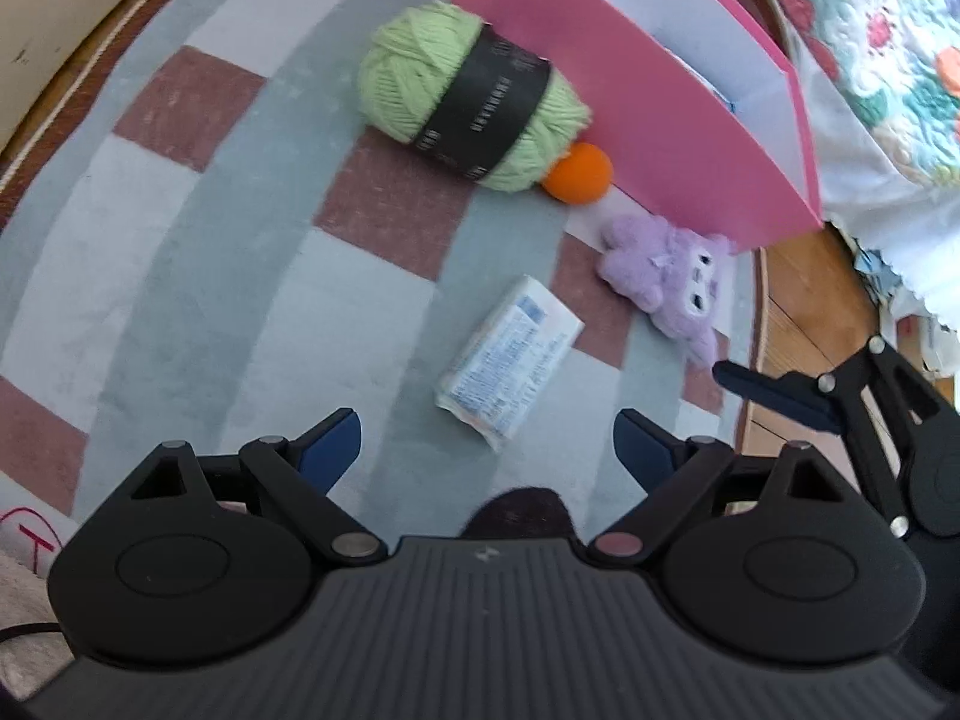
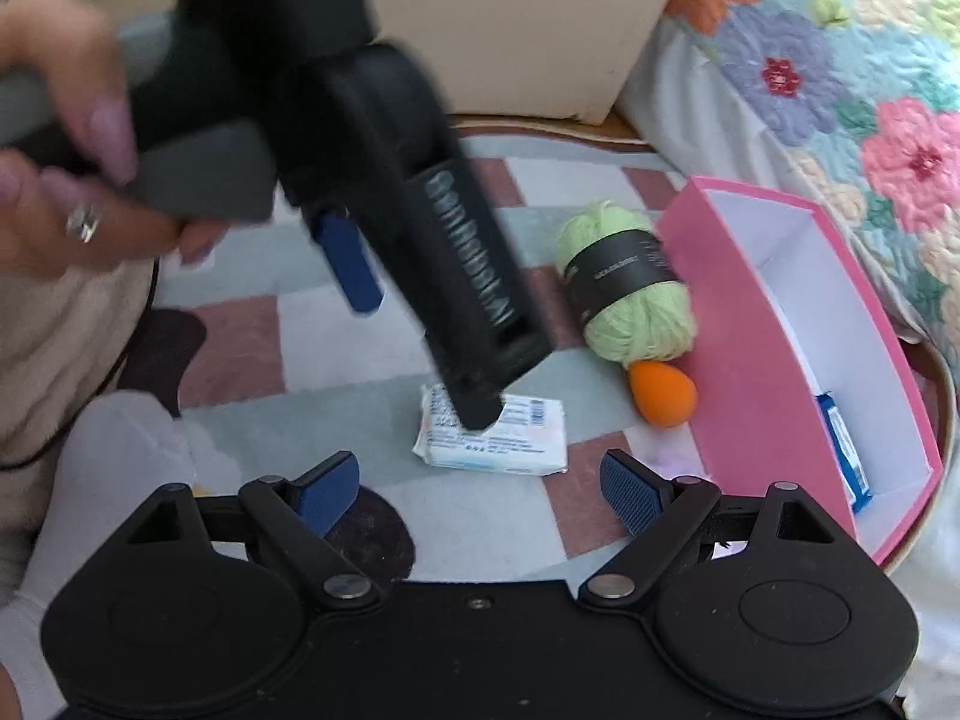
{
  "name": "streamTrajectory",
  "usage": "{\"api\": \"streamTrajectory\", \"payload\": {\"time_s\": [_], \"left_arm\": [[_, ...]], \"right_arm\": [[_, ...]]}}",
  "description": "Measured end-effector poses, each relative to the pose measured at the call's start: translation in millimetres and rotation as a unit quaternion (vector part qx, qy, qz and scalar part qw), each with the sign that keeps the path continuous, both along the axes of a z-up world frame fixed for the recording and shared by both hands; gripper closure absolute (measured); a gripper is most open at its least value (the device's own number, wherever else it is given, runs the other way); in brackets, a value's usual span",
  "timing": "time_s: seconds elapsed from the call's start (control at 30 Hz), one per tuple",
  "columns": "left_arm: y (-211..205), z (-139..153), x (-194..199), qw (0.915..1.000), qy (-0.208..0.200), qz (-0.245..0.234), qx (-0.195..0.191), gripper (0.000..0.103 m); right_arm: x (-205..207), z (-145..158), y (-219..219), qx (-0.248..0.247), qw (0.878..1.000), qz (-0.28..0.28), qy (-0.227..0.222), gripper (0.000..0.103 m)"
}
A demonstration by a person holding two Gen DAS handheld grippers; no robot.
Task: Organize objects
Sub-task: 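Move the left tool down to the white packet on the rug, then close the left tool on the white packet and lift it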
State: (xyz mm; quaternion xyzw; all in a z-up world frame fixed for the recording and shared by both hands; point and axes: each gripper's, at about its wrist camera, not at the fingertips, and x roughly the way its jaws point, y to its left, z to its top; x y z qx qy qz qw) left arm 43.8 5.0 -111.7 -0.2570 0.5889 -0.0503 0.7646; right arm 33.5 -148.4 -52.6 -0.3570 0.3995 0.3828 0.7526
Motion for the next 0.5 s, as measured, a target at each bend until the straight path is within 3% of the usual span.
{"api": "streamTrajectory", "payload": {"time_s": [0.13, 0.2, 0.23, 0.37, 0.5], "left_arm": [[-1, -11, -1, 0.9999, 0.009, 0.003, -0.014, 0.016], [-5, -16, -1, 0.9999, 0.011, -0.007, -0.002, 0.032], [-7, -18, -1, 0.9998, 0.013, -0.012, 0.007, 0.035], [-8, -31, -1, 0.9997, 0.021, -0.007, -0.012, 0.039], [-10, -39, -1, 0.9996, 0.02, -0.001, -0.019, 0.047]], "right_arm": [[10, -16, 3, -0.007, 1.0, -0.014, 0.008, 0.013], [18, -25, 4, -0.006, 1.0, -0.023, 0.018, 0.013], [19, -29, 5, -0.01, 0.999, -0.023, 0.022, 0.013], [18, -49, 14, -0.05, 0.999, 0.019, 0.01, 0.013], [23, -52, 14, -0.045, 0.998, 0.034, 0.009, 0.013]]}}
